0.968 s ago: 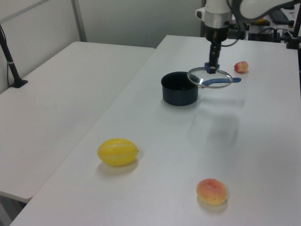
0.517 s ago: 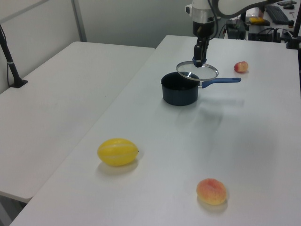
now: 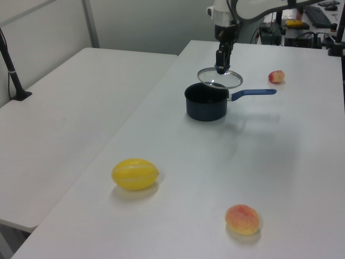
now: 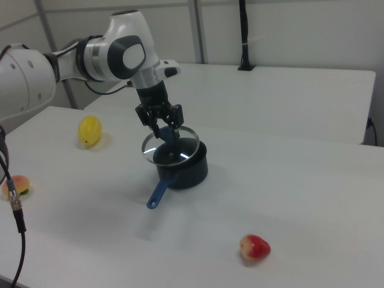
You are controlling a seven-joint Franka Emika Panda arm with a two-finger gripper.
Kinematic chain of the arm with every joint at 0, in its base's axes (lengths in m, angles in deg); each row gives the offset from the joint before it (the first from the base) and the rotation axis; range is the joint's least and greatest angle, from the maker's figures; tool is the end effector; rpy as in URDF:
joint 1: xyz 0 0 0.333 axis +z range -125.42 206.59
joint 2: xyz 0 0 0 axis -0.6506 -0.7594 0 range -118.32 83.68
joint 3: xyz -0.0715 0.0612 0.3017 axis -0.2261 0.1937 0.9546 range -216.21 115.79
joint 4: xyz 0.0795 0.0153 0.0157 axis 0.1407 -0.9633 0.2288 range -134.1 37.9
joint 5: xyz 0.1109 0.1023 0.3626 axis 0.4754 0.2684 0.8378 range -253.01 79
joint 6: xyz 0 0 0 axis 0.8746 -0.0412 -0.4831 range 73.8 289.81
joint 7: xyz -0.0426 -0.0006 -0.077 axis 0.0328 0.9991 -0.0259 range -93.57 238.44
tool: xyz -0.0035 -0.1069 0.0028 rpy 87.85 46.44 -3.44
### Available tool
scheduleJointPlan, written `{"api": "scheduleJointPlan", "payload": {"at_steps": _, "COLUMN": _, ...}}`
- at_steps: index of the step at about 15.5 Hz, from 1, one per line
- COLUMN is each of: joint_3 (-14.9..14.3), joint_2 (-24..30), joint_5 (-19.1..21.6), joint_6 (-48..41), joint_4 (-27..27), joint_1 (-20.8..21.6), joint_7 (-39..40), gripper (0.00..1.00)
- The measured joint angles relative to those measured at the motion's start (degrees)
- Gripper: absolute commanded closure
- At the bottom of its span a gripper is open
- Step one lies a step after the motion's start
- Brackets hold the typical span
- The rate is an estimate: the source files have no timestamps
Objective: Close lid
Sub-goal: 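Lower the glass lid onto the saucepan rim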
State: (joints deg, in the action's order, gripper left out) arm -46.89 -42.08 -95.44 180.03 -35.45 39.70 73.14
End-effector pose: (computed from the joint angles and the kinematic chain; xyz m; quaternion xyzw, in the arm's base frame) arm 0.6938 0.0102 0.4845 0.9970 0.0416 0.0284 0.0590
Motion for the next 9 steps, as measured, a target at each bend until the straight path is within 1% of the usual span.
{"api": "scheduleJointPlan", "payload": {"at_steps": 4, "joint_3": 0.00, "joint_2": -2.84, "joint_5": -0.15, "joint_6": 0.57, "joint_4": 2.04, "joint_1": 0.21, "joint_7": 0.06, "gripper": 0.90}}
{"api": "scheduleJointPlan", "payload": {"at_steps": 9, "joint_3": 0.00, "joint_2": -4.23, "joint_5": -0.69, "joint_6": 3.82, "joint_4": 2.28, "joint_1": 0.34, "joint_7": 0.06, "gripper": 0.90}}
